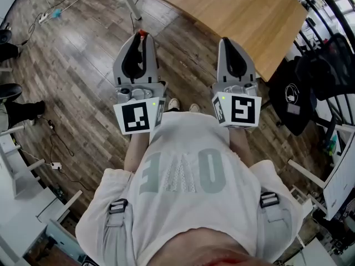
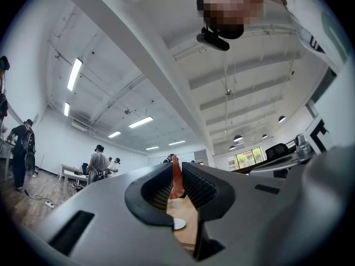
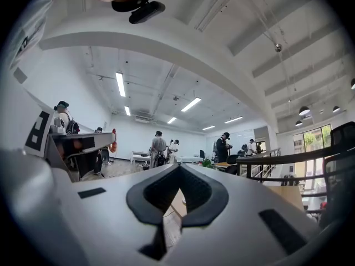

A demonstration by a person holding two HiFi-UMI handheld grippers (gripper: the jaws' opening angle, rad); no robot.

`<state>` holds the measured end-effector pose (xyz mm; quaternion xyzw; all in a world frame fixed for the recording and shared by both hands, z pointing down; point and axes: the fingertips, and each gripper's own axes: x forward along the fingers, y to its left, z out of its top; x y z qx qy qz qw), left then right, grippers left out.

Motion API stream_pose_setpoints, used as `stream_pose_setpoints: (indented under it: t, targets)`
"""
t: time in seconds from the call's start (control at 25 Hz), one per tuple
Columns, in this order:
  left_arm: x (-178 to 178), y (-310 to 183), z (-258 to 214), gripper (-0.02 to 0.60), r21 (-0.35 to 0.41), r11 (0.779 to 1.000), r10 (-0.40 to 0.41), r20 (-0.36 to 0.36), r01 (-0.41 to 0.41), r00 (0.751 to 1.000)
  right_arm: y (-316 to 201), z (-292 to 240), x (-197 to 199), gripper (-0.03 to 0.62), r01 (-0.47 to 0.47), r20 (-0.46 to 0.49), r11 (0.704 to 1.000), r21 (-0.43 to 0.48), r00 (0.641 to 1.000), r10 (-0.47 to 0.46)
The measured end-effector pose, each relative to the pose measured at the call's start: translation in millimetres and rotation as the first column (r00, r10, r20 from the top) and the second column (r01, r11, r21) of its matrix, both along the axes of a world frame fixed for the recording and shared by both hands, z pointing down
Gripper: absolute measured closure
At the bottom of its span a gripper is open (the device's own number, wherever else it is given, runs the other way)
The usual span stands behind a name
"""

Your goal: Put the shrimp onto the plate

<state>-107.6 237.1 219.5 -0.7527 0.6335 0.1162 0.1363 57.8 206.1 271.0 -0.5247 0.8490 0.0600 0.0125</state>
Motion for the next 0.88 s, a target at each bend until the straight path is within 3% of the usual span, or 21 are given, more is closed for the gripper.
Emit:
stream_pose_setpoints:
  t: [0.44,0.6,0.88]
  targets:
    - [-39.1,-19.8,-11.3,0.525,0.044,0.998,0.051,0.007,-0.051,0.999,0.5,4.9,-19.4,0.574,-0.09,-0.028,0.996,0.004,0.996,0.09]
    - [-48.1,-27.4,-2.9,0.525,0.015,0.999,0.035,0.013,-0.035,0.999,1.3,4.1,-13.9,0.576,-0.12,-0.019,0.993,0.007,0.993,0.12]
    - [-54.5,-44.9,1.2,0.525,0.01,1.0,0.008,0.01,-0.008,1.0,-21.7,0.3,-22.8,0.576,-0.078,-0.008,0.997,0.024,0.997,0.078]
